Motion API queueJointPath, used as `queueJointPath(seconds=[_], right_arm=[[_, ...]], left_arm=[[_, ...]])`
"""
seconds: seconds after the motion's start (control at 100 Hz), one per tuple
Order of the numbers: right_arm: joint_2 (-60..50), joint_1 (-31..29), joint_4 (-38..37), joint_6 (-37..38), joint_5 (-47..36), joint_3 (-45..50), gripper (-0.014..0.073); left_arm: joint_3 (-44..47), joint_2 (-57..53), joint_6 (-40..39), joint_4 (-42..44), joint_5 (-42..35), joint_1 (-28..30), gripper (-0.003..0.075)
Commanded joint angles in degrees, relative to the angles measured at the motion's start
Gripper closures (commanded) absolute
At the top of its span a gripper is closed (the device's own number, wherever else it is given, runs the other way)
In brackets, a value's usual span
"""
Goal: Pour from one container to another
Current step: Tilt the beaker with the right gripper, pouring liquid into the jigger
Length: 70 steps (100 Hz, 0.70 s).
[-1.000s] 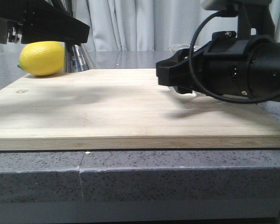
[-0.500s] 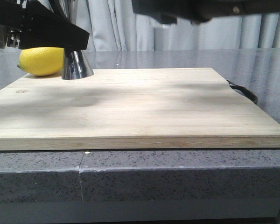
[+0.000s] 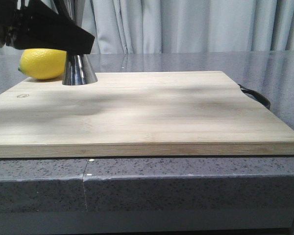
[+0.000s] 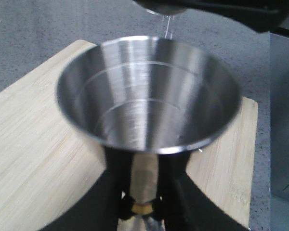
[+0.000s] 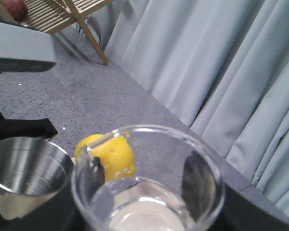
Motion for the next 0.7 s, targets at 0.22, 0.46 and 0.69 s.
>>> queueJointPath(seconds=[0.22,0.46,0.69], right_arm=[[-2.4,1.5,-7.0,-0.5,2.2,-7.1,0.0339],[-2.4,1.5,-13.0,-0.5,5.4,-8.2,0.0339],[-2.4,1.5,-18.6,-0.5,6.7,-8.2,0.0339]], left_arm=[[-2.7,-2.0,-1.5,-0.7,3.1,-3.6,0.074],[-2.7,-2.0,-1.5,-0.6,3.8,-3.8,0.074],[-2.7,-2.0,-1.5,-0.6,5.4,-3.8,0.074]])
